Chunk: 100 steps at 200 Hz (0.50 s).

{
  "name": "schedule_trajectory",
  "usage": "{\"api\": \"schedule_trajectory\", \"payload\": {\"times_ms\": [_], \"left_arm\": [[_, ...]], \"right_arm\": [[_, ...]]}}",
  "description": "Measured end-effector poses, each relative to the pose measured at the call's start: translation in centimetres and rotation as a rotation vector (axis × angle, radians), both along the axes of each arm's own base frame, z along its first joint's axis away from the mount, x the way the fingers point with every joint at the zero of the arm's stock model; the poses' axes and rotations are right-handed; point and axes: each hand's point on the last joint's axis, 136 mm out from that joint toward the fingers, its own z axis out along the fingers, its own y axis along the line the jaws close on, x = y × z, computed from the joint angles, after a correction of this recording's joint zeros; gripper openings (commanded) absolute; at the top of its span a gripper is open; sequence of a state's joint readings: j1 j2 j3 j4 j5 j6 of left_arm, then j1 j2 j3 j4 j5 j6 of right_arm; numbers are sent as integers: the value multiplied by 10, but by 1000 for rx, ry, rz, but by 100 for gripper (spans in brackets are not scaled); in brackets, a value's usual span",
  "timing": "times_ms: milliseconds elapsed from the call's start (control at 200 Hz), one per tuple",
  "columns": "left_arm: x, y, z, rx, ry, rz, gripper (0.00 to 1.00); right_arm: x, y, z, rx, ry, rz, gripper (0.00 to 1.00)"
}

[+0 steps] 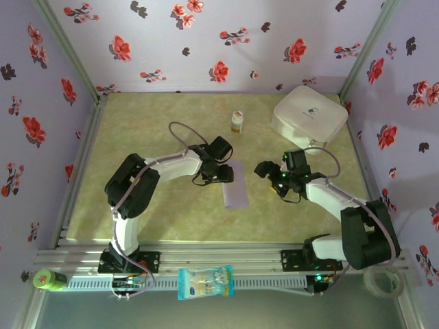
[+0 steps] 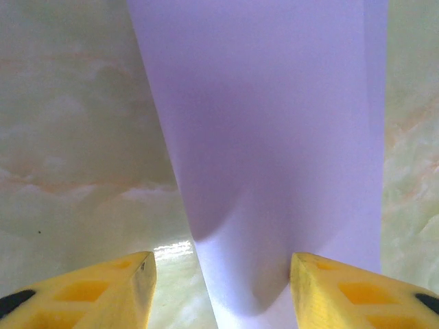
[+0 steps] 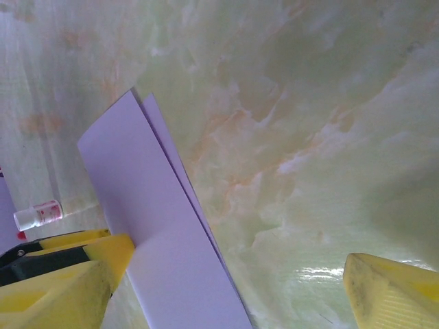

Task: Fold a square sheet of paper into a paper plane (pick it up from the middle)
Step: First fold the square sheet of paper in half at the center of the table.

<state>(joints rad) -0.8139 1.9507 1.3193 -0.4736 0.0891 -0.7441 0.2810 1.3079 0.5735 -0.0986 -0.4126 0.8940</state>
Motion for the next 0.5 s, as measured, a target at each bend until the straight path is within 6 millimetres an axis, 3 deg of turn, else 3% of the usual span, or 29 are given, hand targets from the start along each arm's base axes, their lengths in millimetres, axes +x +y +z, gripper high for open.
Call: {"api": "schedule_trajectory", "payload": {"times_ms": [500], "left_arm": [[-2,2,-6,15,13,-4,54]], "right_arm": [[0,3,-5,9,13,14,87]]}}
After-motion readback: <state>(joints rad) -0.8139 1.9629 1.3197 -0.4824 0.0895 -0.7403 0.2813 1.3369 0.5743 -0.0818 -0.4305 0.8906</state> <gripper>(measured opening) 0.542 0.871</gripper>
